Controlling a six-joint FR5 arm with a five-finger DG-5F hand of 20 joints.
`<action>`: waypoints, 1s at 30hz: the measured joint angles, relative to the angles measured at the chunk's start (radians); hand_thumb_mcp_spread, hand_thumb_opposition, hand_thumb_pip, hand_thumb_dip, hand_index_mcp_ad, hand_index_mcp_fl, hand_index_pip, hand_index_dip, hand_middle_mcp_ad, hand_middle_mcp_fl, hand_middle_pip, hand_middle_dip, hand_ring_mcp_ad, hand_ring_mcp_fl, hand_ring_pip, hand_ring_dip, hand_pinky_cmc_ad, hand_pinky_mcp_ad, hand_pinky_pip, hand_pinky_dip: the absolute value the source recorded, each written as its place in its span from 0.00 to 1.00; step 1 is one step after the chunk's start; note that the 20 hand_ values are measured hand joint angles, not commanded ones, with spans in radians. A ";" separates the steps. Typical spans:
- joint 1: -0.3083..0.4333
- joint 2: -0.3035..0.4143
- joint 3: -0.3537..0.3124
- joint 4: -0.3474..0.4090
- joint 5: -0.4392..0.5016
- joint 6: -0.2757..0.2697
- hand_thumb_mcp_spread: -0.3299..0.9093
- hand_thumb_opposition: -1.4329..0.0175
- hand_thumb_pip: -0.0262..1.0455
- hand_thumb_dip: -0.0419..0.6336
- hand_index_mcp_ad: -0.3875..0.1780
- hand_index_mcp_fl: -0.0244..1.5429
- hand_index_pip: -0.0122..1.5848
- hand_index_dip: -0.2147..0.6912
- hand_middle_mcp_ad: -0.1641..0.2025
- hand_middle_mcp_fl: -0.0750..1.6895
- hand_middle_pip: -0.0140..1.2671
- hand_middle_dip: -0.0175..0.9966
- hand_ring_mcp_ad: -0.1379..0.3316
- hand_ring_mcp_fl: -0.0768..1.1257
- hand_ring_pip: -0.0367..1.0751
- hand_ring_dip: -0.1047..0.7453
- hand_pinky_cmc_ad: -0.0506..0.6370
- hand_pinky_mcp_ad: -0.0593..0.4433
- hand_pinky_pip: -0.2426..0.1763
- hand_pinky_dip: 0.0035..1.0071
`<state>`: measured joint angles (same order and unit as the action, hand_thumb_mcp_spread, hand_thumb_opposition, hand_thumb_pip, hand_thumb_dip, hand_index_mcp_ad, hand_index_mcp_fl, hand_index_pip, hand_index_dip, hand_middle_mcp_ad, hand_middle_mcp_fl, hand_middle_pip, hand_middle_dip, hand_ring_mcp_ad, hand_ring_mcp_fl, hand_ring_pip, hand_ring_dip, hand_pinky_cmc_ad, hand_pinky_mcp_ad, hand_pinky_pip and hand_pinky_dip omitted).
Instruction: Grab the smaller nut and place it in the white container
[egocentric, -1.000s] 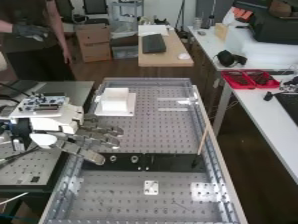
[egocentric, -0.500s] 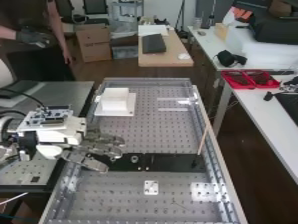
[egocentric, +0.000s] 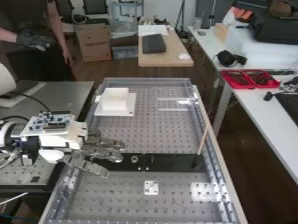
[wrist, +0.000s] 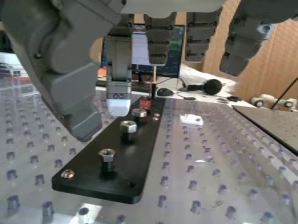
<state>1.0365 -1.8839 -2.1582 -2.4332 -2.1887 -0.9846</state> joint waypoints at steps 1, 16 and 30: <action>-0.001 -0.003 -0.001 0.001 0.000 -0.003 0.55 0.41 0.70 0.32 0.43 0.03 0.99 0.34 0.59 0.04 0.11 0.25 0.64 0.06 0.11 0.26 0.63 0.74 0.44 0.18; 0.001 -0.023 -0.024 0.054 0.008 -0.042 0.56 0.41 0.70 0.32 0.43 0.03 0.99 0.34 0.59 0.04 0.11 0.25 0.64 0.06 0.11 0.26 0.62 0.74 0.44 0.18; -0.002 -0.048 -0.024 0.085 0.013 -0.042 0.57 0.41 0.70 0.34 0.43 0.03 0.99 0.34 0.59 0.04 0.11 0.25 0.61 0.06 0.11 0.26 0.62 0.74 0.47 0.18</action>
<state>1.0348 -1.9320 -2.1818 -2.3483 -2.1756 -1.0262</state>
